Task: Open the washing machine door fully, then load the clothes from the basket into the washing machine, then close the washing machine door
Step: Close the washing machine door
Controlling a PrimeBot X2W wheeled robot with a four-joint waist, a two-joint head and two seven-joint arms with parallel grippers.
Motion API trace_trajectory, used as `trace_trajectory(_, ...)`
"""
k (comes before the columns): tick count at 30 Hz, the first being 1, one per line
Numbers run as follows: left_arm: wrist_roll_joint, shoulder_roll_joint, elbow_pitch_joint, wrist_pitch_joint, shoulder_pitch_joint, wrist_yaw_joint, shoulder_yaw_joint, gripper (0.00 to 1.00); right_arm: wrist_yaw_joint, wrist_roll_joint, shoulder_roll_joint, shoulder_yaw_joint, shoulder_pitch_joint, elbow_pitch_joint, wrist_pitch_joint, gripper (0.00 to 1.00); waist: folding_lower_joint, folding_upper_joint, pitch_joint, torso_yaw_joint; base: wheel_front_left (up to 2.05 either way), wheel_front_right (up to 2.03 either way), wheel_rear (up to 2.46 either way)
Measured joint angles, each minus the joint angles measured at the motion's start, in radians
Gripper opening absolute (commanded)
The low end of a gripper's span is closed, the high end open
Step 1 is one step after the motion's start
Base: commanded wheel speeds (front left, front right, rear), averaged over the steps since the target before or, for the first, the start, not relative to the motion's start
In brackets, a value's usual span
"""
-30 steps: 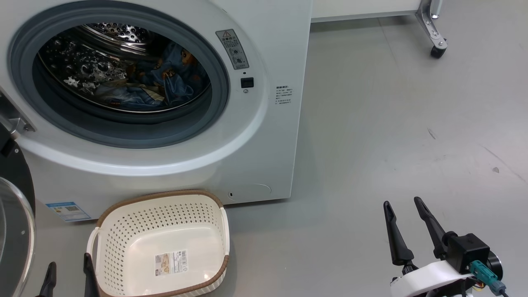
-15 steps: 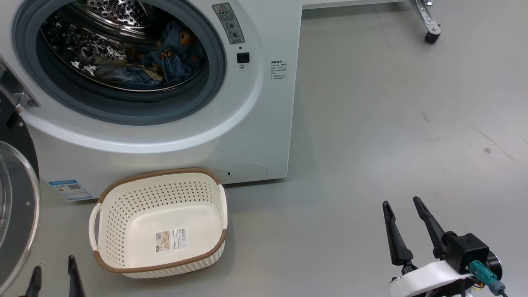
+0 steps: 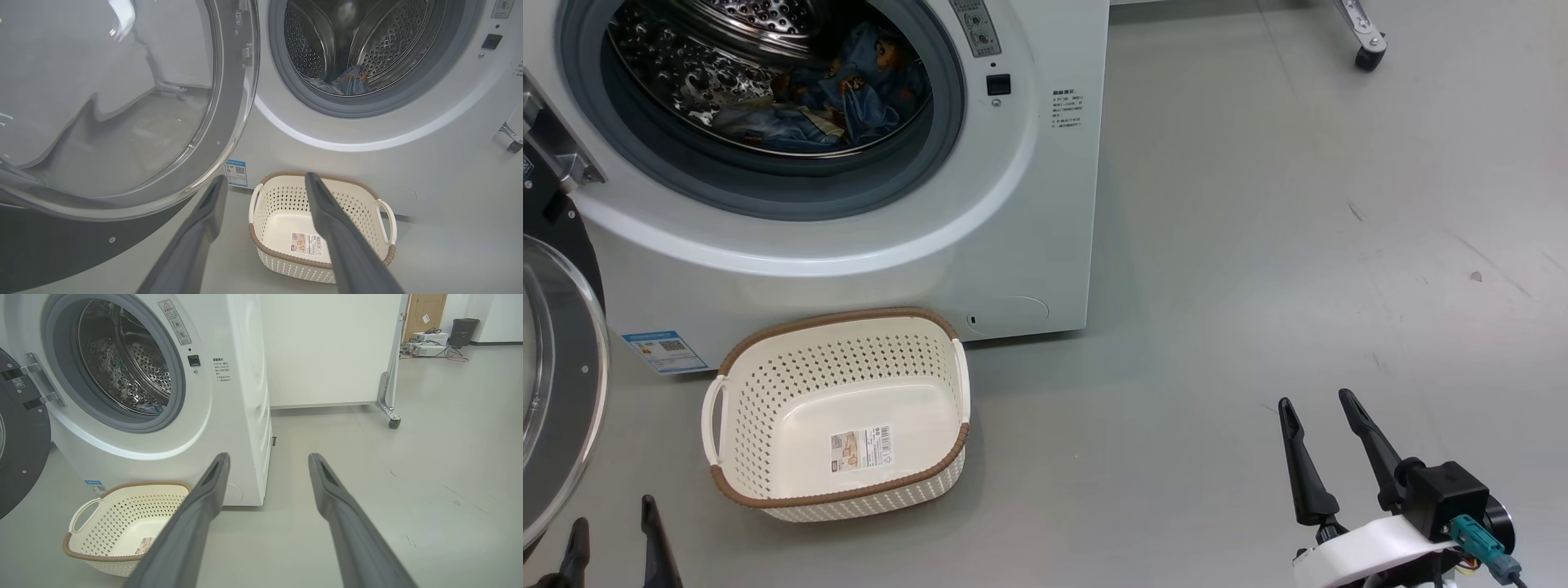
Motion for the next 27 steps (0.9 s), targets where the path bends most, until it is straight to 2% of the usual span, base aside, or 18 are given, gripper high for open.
trace_trajectory(7, 0.023, -0.001, 0.016, 0.000, -0.015, -0.003, -0.004, 1.00, 0.000, 0.000, -0.001, -0.012, 0.000, -0.001, 0.000, 1.00, 0.0000, 0.0000, -0.003, 0.008, -0.22, 0.22, 0.00)
trace_trajectory(13, 0.040, -0.002, 0.027, 0.000, -0.058, -0.004, -0.011, 1.00, 0.000, 0.000, -0.019, -0.013, -0.001, -0.013, 0.000, 1.00, 0.0000, 0.0000, -0.005, 0.046, 0.00, 0.00, 0.00)
trace_trajectory(23, 0.056, -0.004, 0.086, 0.000, -0.118, -0.001, -0.052, 1.00, 0.000, 0.000, -0.037, 0.017, -0.024, -0.016, 0.000, 1.00, 0.0000, 0.0000, -0.017, 0.145, 0.00, 0.00, 0.00)
trace_trajectory(27, 0.057, -0.005, 0.111, 0.000, -0.139, 0.028, -0.075, 1.00, 0.000, 0.000, -0.047, 0.044, -0.031, -0.015, 0.000, 1.00, 0.0000, 0.0000, -0.025, 0.195, 0.00, 0.00, 0.00)
